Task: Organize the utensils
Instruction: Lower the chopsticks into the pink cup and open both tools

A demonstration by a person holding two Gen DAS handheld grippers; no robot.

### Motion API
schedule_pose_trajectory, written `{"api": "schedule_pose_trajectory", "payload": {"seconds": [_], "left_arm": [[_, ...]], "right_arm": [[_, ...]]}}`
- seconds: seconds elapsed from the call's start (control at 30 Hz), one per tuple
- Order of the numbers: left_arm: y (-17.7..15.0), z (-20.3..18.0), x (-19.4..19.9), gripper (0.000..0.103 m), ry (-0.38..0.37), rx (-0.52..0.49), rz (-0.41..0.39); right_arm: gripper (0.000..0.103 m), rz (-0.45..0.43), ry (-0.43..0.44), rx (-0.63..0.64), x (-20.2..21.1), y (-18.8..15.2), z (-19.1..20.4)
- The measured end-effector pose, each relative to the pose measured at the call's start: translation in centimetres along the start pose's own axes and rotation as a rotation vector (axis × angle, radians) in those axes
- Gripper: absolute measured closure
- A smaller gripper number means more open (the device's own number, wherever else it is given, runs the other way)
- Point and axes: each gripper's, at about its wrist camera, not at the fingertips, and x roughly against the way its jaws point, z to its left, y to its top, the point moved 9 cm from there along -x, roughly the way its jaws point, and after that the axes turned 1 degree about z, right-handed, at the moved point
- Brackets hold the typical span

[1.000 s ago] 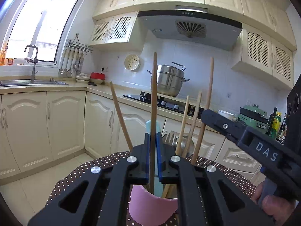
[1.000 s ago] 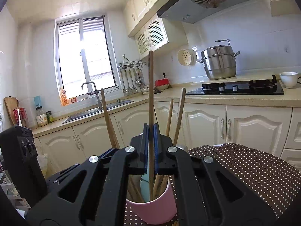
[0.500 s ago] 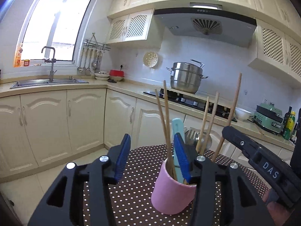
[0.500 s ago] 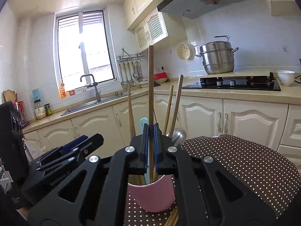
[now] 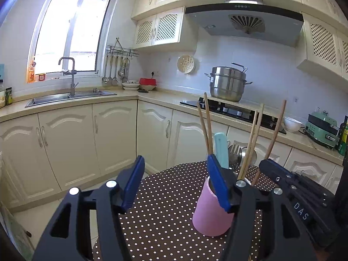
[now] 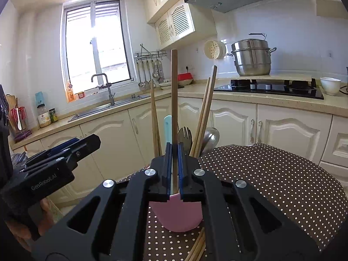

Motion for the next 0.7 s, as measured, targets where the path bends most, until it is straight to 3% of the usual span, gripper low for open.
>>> {"api": "schedule_pose_trajectory", "payload": {"seconds": [0.47, 0.57, 0.63, 0.7], "left_arm": [[0.9, -0.3, 4.3, 0.036, 0.003, -0.028, -0.047], [1.1, -0.5, 5.4, 0.036, -0.001, -0.033, -0.053], [1.1, -0.7, 6.1, 0.036, -0.002, -0.037, -0.058], [1.0, -0.8, 6.6, 0.035, -0.005, -0.037, -0.056]], "right_arm": [[0.094, -0.006, -0.020, -0.012, 2.9, 0.4, 0.5], [0.082, -0.016, -0.023, -0.008, 4.0, 0.7, 0.9], [0.063, -0.028, -0.024, -0.008, 5.0, 0.8, 1.1], [0.057, -0.038, -0.029, -0.004, 5.9, 0.9, 1.3]]}}
